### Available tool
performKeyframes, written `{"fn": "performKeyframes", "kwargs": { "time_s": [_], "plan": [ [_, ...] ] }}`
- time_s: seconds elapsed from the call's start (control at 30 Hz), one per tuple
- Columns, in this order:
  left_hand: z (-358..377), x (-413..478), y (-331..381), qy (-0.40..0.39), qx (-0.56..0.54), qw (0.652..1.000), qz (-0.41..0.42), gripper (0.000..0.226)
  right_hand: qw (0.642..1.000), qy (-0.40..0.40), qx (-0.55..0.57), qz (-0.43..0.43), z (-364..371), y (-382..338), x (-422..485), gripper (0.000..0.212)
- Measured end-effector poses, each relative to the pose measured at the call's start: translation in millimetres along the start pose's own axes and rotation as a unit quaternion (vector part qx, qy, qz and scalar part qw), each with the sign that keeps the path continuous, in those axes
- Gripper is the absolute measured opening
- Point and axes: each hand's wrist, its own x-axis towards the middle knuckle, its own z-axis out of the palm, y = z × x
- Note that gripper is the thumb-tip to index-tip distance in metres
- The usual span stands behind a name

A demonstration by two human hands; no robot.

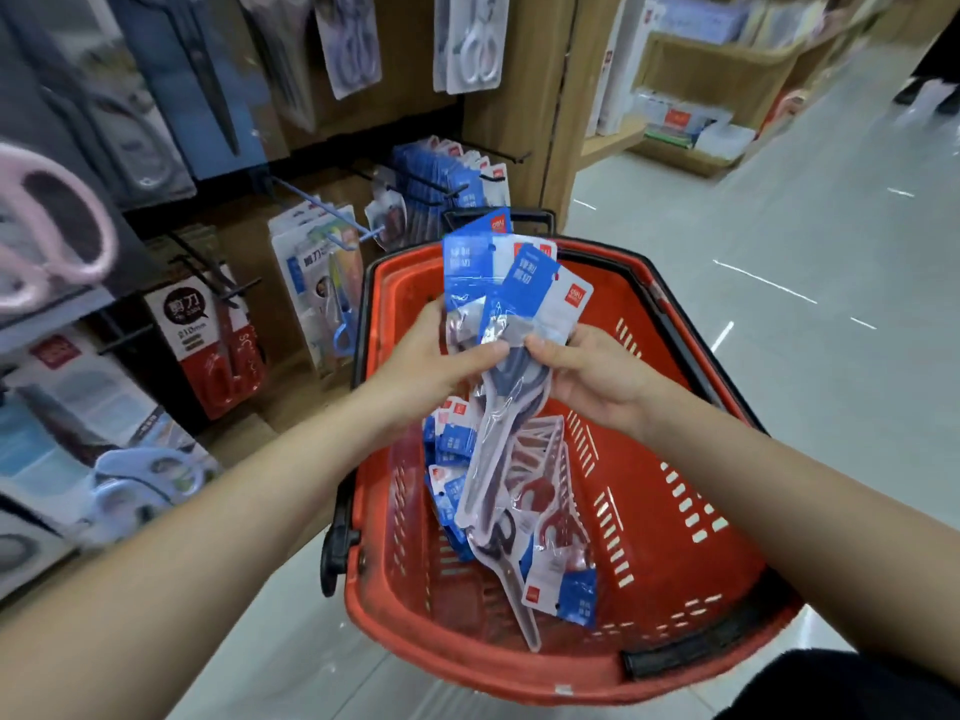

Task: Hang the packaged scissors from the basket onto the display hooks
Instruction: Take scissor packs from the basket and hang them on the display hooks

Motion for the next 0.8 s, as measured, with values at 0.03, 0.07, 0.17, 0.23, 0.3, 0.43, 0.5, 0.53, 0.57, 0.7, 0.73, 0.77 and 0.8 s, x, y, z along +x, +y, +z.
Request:
{"fn": "performKeyframes", "kwargs": {
  "time_s": [0.03, 0.07, 0.17, 0.23, 0.3, 0.43, 0.5, 0.53, 0.57, 0.7, 0.73, 0.77, 0.8],
  "plan": [
    [-0.9, 0.4, 0.2, 0.01, -0.017, 1.0, 0.009, 0.067, 1.0, -0.004, 0.006, 0.0, 2.7, -0.4, 0.0, 0.052],
    [-1.8, -0.6, 1.1, 0.014, -0.028, 0.999, 0.013, 0.063, 1.0, -0.009, 0.01, 0.0, 5.3, -0.7, 0.0, 0.053],
    [-1.0, -4.3, 6.8, 0.029, -0.034, 0.999, 0.027, 0.032, 0.999, -0.016, 0.036, 0.008, 8.9, 1.2, 1.1, 0.051],
    [0.0, -7.2, 10.2, 0.051, -0.043, 0.996, 0.053, 0.016, 0.998, -0.009, 0.054, 0.007, 12.3, 2.4, 1.3, 0.051],
    [0.4, -10.0, 15.5, 0.064, -0.057, 0.994, 0.068, 0.015, 0.998, 0.006, 0.064, -0.001, 17.6, 0.4, 0.4, 0.05],
    [-4.6, -16.2, 19.7, 0.062, -0.084, 0.992, 0.075, 0.013, 0.997, 0.041, 0.069, -0.02, 32.1, -8.2, -0.3, 0.047],
    [-7.5, -19.3, 21.0, 0.07, -0.076, 0.99, 0.094, 0.014, 0.993, 0.073, 0.09, -0.033, 38.4, -13.1, 0.7, 0.051],
    [-8.1, -20.8, 22.4, 0.074, -0.074, 0.989, 0.101, 0.017, 0.991, 0.086, 0.094, -0.04, 42.0, -15.9, 1.3, 0.052],
    [-8.2, -21.6, 23.8, 0.084, -0.08, 0.988, 0.107, 0.02, 0.99, 0.094, 0.093, -0.047, 45.5, -19.0, 1.5, 0.052],
    [-10.2, -26.6, 37.3, 0.194, -0.119, 0.968, 0.108, 0.017, 0.987, 0.114, 0.092, -0.066, 66.1, -36.7, 7.2, 0.046],
    [-13.9, -27.4, 41.7, 0.231, -0.13, 0.958, 0.11, 0.017, 0.986, 0.112, 0.097, -0.071, 74.6, -42.1, 10.8, 0.044],
    [-19.1, -28.6, 46.4, 0.266, -0.144, 0.947, 0.111, 0.018, 0.986, 0.108, 0.104, -0.076, 84.5, -47.6, 15.0, 0.042],
    [-25.3, -30.7, 52.8, 0.298, -0.162, 0.934, 0.115, 0.019, 0.986, 0.1, 0.109, -0.082, 96.0, -52.8, 20.4, 0.04]
  ]
}}
